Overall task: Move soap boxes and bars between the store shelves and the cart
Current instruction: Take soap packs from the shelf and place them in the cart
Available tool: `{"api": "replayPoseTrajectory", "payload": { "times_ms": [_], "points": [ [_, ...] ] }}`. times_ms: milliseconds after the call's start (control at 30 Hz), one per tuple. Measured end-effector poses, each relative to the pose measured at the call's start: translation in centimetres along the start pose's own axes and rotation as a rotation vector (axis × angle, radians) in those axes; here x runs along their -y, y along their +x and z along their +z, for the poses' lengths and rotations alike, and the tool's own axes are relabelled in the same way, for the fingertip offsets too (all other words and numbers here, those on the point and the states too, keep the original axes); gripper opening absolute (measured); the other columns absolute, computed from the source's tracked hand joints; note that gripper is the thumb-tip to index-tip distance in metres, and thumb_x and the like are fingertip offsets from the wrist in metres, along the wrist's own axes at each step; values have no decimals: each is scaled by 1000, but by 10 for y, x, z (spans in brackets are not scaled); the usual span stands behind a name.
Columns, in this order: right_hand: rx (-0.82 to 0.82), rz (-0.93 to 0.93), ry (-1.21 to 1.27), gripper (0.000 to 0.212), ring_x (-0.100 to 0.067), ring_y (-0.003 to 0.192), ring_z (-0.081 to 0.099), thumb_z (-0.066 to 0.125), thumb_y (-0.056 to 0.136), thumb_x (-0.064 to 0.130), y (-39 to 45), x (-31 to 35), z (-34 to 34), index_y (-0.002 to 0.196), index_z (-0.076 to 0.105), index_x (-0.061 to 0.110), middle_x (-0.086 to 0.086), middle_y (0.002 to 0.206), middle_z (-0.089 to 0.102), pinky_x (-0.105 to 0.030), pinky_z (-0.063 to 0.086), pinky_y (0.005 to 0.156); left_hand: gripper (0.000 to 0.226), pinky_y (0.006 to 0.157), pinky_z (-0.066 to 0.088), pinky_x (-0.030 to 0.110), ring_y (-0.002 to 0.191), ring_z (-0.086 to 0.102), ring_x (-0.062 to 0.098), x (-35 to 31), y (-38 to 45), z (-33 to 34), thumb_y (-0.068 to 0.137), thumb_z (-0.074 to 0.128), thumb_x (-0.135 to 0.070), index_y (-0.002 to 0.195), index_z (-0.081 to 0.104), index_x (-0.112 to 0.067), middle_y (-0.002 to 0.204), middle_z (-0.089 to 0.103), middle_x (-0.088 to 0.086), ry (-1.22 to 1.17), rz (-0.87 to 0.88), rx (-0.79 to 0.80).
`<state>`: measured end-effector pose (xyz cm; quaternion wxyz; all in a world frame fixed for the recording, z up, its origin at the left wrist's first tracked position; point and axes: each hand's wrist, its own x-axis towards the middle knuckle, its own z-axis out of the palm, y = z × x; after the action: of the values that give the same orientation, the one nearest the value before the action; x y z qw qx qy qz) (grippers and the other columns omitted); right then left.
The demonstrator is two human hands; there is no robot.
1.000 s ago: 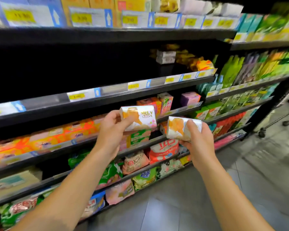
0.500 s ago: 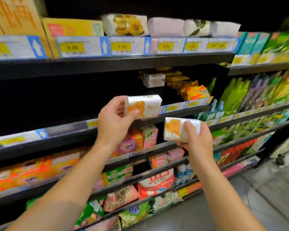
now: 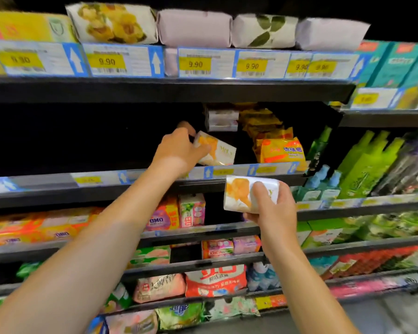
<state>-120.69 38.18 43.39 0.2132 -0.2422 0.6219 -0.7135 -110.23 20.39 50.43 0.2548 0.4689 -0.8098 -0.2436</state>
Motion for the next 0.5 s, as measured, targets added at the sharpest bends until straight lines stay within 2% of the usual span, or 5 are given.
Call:
{"api": "replayPoseTrajectory", "payload": {
  "times_ms": [100, 167, 300, 400, 500],
  "points": [
    [19, 2, -5, 14, -22, 87, 68, 60, 96, 27, 5, -4, 0, 108, 59, 21, -5, 101, 67, -25, 53, 58, 49, 86, 51, 40, 104, 59, 26, -2, -4, 9, 89, 56, -58, 122, 56, -22, 117, 64, 5, 242, 25, 72],
    [22, 9, -8, 13, -19, 85, 68, 59, 96, 28, 6, -7, -4, 108, 59, 22, -3, 100, 67, -25, 53, 59, 53, 92, 49, 39, 113, 56, 24, 0, -10, 8, 91, 52, -59, 132, 55, -26, 128, 59, 2, 265, 63, 75],
    [27, 25, 13, 9, -18, 86, 70, 58, 98, 27, 7, -11, -12, 106, 59, 24, 0, 99, 69, -24, 53, 59, 47, 98, 37, 27, 125, 47, 15, -3, -34, 4, 92, 55, -52, 133, 57, -28, 137, 53, -6, 232, 384, -3],
    [27, 43, 47, 11, -17, 86, 71, 57, 98, 26, 8, -11, -16, 108, 60, 25, 0, 100, 71, -25, 53, 59, 60, 108, 34, 33, 135, 34, 17, -12, -44, 11, 92, 48, -60, 143, 48, -27, 149, 41, -6, 405, 465, 99],
    [26, 61, 71, 9, -19, 84, 71, 57, 98, 25, 9, -13, -20, 107, 60, 24, -1, 98, 71, -27, 54, 59, 68, 108, 38, 40, 136, 33, 18, -21, -47, 23, 92, 39, -66, 147, 42, -25, 151, 39, -5, 506, 477, 136]
  ]
}}
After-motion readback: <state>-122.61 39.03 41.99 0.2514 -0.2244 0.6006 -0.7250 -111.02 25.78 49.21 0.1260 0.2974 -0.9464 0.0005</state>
